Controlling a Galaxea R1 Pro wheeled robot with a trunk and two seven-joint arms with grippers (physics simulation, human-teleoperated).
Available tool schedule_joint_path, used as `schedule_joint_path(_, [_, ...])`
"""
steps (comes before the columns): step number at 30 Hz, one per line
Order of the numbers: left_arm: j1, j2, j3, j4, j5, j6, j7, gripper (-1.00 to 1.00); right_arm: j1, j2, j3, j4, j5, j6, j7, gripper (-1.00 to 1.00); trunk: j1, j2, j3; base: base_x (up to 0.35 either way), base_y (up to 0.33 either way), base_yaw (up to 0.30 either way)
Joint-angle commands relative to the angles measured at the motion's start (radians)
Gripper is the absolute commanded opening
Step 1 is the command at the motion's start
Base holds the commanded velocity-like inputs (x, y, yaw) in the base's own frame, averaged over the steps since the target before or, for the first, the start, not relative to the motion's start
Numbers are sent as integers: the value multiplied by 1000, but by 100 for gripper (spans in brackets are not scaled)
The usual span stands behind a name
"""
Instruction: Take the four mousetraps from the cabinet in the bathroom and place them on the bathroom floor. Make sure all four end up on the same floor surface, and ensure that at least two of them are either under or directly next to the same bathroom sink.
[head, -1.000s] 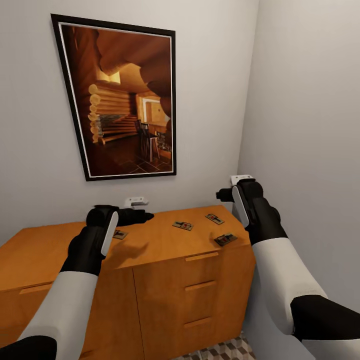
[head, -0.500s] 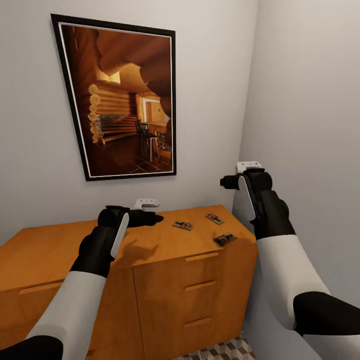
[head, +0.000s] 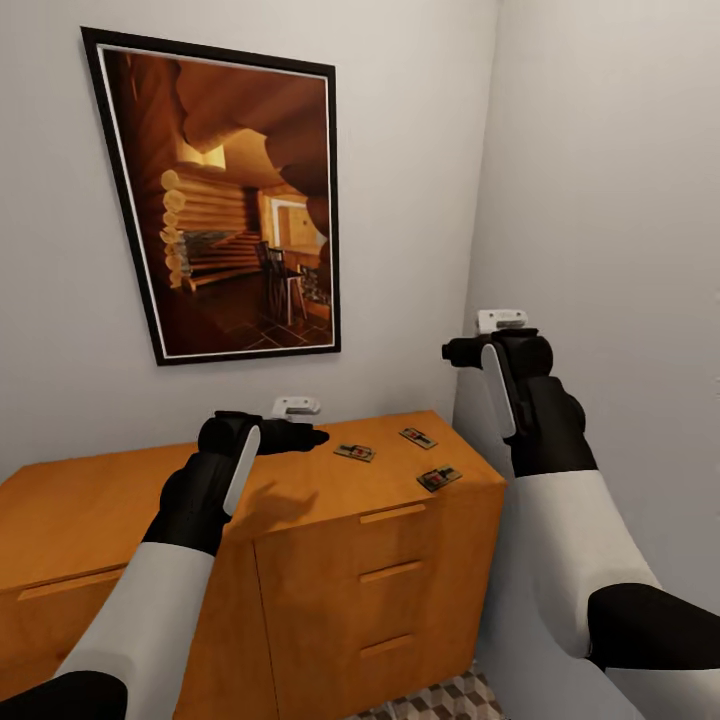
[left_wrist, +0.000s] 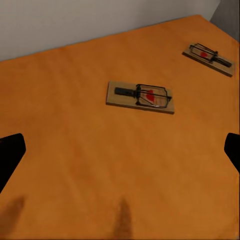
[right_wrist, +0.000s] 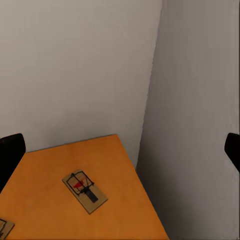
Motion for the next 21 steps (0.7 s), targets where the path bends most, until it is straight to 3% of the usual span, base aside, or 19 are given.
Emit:
schedule_joint_path(1, [-1,-1,-1,-1,-1,5,-2,100,-1,0,1,-5,0,4,-3,100,0,-1,-1,0,0,-146])
schedule_joint_path(21, [-1,-35,-24,1,-2,4,-2,100,-1,3,2,-61,-1,4,-4,100,0,-1,3,0,0,-38])
